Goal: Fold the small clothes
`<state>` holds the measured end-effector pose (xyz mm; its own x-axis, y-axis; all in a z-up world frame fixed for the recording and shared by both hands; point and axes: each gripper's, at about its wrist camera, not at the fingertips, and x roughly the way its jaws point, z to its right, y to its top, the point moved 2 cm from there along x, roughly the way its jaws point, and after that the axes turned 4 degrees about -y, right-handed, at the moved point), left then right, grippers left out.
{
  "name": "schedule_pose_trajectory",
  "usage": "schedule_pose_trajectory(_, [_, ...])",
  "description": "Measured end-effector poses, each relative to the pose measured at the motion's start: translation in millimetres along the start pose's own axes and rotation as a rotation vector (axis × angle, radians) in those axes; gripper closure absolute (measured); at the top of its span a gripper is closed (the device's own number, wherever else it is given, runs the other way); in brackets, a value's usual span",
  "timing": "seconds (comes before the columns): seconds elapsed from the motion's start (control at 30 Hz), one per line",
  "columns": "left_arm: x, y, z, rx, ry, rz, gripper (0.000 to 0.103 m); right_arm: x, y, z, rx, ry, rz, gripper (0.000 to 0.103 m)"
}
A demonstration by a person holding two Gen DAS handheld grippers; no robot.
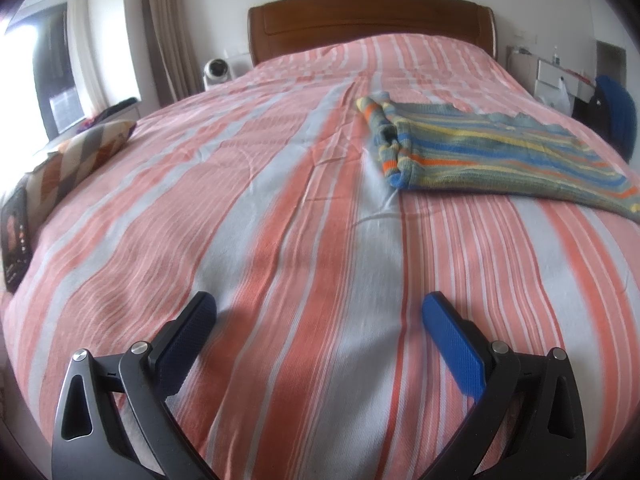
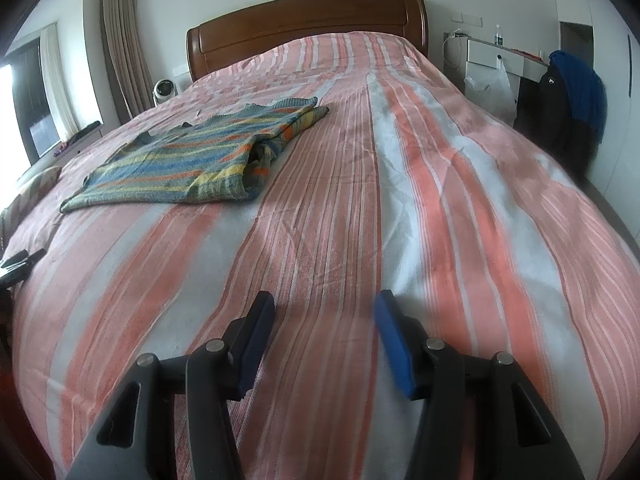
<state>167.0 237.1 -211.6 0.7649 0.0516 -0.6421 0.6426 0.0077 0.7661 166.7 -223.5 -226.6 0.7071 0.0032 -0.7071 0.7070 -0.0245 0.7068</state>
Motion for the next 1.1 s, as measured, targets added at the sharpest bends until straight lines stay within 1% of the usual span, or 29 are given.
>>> schedule_pose_trajectory(0.1, [-17, -5, 5, 0.006, 0.055, -0.018, 0.001, -1, -1, 2, 0.009, 0.01, 0.009, 0.05])
schedule_pose_trajectory(0.13, [-26, -8, 9, 0.004, 0.058, -0.017, 0.001, -2, -2, 3, 0.017, 0.018, 0.015, 0.05])
schedule_pose_trajectory(0.17, [-39, -12, 18, 0.009, 0.029, -0.012, 0.001, -3, -3, 4, 0.024, 0.026, 0.019, 0.05])
schedule_pose_trajectory(0.23, [-60, -14, 39, 0.042, -0.058, -0.004, 0.001, -4, -3, 5, 0.03, 0.034, 0.02, 0.05])
schedule_pose_trajectory(0.27, [-74, -10, 60, 0.087, -0.125, 0.011, 0.001, -4, -3, 5, 0.028, 0.033, 0.02, 0.049])
schedule_pose_trajectory(0.3, [-80, -6, 72, 0.119, -0.161, 0.02, 0.001, -4, -3, 5, 0.026, 0.032, 0.02, 0.049])
schedule_pose_trajectory(0.4, [-98, 15, 132, 0.256, -0.305, 0.059, 0.001, -4, -3, 5, 0.028, 0.039, 0.016, 0.048])
schedule_pose_trajectory(0.47, [-94, 30, 180, 0.357, -0.41, 0.054, 0.001, -4, -1, 6, 0.035, 0.061, -0.003, 0.044])
schedule_pose_trajectory(0.5, [-88, 37, 203, 0.411, -0.449, 0.047, 0.001, -5, 2, 7, 0.037, 0.08, -0.021, 0.039])
schedule_pose_trajectory(0.53, [-82, 42, 224, 0.458, -0.473, 0.042, 0.001, -6, 4, 8, 0.039, 0.095, -0.036, 0.036])
schedule_pose_trajectory(0.57, [-70, 49, 253, 0.519, -0.499, 0.036, 0.001, -9, 9, 11, 0.053, 0.126, -0.065, 0.034])
schedule_pose_trajectory(0.6, [-62, 51, 268, 0.548, -0.508, 0.031, 0.001, -11, 13, 13, 0.069, 0.151, -0.079, 0.033])
schedule_pose_trajectory(0.67, [-35, 59, 304, 0.596, -0.503, 0.016, 0.001, -16, 25, 22, 0.103, 0.201, -0.088, 0.033])
schedule_pose_trajectory(0.73, [-10, 62, 329, 0.613, -0.493, -0.015, 0.002, -13, 49, 37, 0.129, 0.239, -0.092, 0.032])
schedule_pose_trajectory(0.77, [6, 62, 340, 0.621, -0.48, -0.046, 0.005, -6, 61, 43, 0.136, 0.251, -0.106, 0.032])
schedule_pose_trajectory(0.8, [18, 62, 346, 0.623, -0.479, -0.078, 0.016, 4, 75, 48, 0.132, 0.259, -0.12, 0.032])
schedule_pose_trajectory(0.83, [26, 62, 350, 0.615, -0.503, -0.111, 0.023, 17, 88, 50, 0.115, 0.263, -0.134, 0.032])
schedule_pose_trajectory(0.87, [32, 64, 352, 0.596, -0.53, -0.119, 0.024, 32, 102, 51, 0.104, 0.282, -0.154, 0.032])
schedule_pose_trajectory(0.9, [33, 66, 352, 0.585, -0.542, -0.112, 0.034, 47, 114, 50, 0.104, 0.313, -0.177, 0.032])
schedule_pose_trajectory(0.93, [35, 67, 354, 0.581, -0.555, -0.112, 0.049, 63, 126, 50, 0.118, 0.352, -0.201, 0.033])
schedule_pose_trajectory(0.97, [37, 68, 355, 0.58, -0.567, -0.114, 0.056, 87, 146, 48, 0.16, 0.425, -0.235, 0.033])
schedule_pose_trajectory(1.0, [38, 70, 354, 0.572, -0.572, -0.111, 0.074, 103, 159, 47, 0.192, 0.461, -0.247, 0.033])
schedule_pose_trajectory(1.03, [39, 72, 353, 0.56, -0.572, -0.109, 0.087, 118, 172, 47, 0.222, 0.48, -0.251, 0.033])
schedule_pose_trajectory(1.07, [41, 76, 350, 0.529, -0.584, -0.114, 0.089, 142, 188, 46, 0.276, 0.504, -0.264, 0.033])
schedule_pose_trajectory(1.1, [42, 79, 347, 0.496, -0.606, -0.12, 0.091, 158, 197, 46, 0.319, 0.521, -0.281, 0.033])
